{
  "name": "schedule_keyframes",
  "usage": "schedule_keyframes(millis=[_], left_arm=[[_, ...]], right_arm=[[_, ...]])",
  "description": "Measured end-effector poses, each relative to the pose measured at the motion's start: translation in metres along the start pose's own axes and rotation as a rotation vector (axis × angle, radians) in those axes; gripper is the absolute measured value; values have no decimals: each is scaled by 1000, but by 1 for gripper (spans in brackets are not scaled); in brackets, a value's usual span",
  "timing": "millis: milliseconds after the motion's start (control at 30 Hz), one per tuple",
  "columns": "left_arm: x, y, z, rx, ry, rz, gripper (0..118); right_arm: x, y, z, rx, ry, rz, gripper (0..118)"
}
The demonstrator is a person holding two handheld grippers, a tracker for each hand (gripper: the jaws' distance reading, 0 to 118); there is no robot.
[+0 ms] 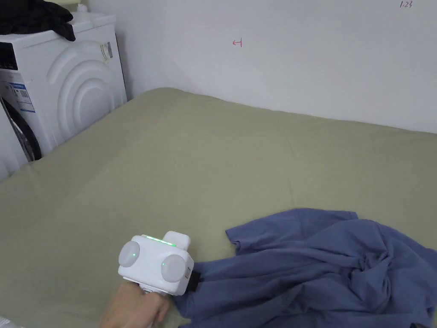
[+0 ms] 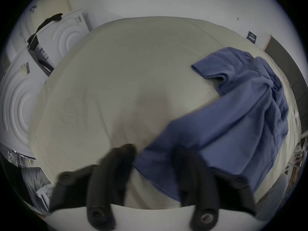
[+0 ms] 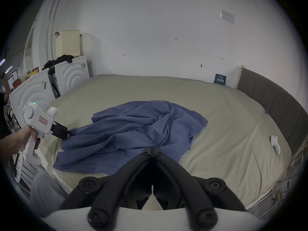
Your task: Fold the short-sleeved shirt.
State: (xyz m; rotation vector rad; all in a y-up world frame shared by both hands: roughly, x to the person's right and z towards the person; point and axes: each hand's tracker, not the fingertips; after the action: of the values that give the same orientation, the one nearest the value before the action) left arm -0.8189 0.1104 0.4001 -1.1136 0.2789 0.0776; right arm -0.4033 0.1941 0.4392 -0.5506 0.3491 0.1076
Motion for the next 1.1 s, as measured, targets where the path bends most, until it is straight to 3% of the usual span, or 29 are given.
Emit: schedule_keyframes(millis=[33,67,267,367,500,800,833,867,933,1000,1100], left_arm=[[2,0,2,-1,-15,4,7],[4,1,5,2,-4,6,3],[-8,-1,2,10,-35,40,3],[-11,-3,5,18,-56,51,3],[-10,-5,4,30,-60,25,3],[-18,-4,0,30,-93,17,3],[-19,-5,0,32,-96,17,3],[-18,-5,0,34,-99,18,3],[-18,-6,1,39,-102,18,3],[-17,-5,0,40,-101,10,3],[-16,-5,-2,39,-100,5,3]], right_arm=[[1,0,0,-3,2,-1,1],[2,0,0,-5,2,1,1],[38,14,-12,-43,-48,-31,1],[66,27,-32,-62,-116,-7,1],[117,55,-82,-115,-176,-6,1],[207,107,-226,-293,-182,-112,1],[213,108,-237,-300,-185,-135,6],[217,107,-250,-336,-158,-171,32],[223,98,-275,-434,-113,-197,118],[217,86,-286,-478,-99,-154,109],[174,53,-265,-558,-170,1,107]])
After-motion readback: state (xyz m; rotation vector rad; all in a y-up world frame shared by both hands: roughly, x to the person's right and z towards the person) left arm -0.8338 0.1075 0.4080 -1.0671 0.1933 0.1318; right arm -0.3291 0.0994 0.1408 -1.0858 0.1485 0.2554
